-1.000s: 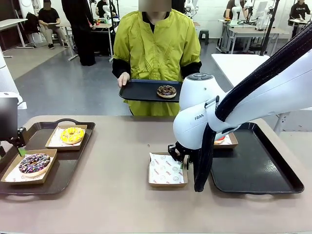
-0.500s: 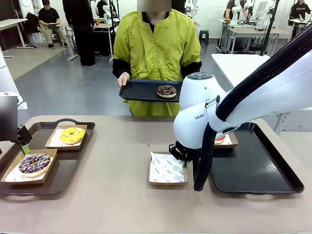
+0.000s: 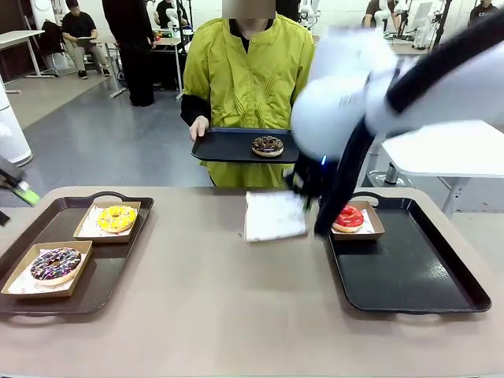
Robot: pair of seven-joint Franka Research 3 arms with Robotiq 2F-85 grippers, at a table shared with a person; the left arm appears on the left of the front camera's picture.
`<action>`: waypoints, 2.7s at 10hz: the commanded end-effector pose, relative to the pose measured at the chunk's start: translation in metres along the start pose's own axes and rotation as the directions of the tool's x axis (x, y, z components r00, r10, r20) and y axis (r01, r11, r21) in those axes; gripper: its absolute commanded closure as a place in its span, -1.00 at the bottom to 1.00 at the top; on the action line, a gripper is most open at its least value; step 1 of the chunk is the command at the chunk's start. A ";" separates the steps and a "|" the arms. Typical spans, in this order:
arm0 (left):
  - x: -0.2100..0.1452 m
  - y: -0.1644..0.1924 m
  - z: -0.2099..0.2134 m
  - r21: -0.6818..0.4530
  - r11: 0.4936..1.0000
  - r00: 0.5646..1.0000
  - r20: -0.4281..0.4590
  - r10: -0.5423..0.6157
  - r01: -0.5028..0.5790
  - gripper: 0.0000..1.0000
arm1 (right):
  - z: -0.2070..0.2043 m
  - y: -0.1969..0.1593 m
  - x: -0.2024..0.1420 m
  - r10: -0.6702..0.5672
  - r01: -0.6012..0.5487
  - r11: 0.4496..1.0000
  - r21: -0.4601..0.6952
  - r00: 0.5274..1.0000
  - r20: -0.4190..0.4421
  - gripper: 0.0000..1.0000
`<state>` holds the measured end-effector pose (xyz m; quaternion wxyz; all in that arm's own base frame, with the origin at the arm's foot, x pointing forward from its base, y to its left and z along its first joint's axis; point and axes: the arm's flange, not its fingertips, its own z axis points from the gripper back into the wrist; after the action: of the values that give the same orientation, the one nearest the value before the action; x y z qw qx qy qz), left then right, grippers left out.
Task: Individually package the donuts and arrange them on the tray.
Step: Place the picked Paper togo box on the Handle tray while simultaneously picking up another Paper togo box from the table with the other hand, then place the picked Paper togo box on the Handle tray.
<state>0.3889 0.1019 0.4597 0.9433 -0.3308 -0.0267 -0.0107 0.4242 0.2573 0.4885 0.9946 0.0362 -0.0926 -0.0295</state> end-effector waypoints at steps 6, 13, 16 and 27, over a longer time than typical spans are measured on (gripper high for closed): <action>-0.020 0.130 0.083 -0.507 0.856 0.982 0.084 0.167 -0.102 -0.98 | 0.049 0.001 0.150 -0.045 0.042 0.998 -0.040 0.995 -0.089 1.00; -0.030 0.152 0.076 -0.494 0.857 0.975 0.075 0.211 -0.148 -0.98 | 0.030 0.000 0.163 -0.034 0.032 0.999 -0.019 0.996 -0.081 1.00; -0.030 0.152 0.076 -0.494 0.857 0.975 0.075 0.211 -0.148 -0.98 | 0.030 0.000 0.163 -0.034 0.032 0.999 -0.019 0.996 -0.081 1.00; -0.030 0.152 0.076 -0.494 0.857 0.975 0.075 0.211 -0.148 -0.98 | 0.030 0.000 0.163 -0.034 0.032 0.999 -0.019 0.996 -0.081 1.00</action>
<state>0.3643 0.2677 0.4232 0.8251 -0.5555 -0.0501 0.0901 0.5821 0.2465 0.5478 0.9972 0.0294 -0.0523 -0.0452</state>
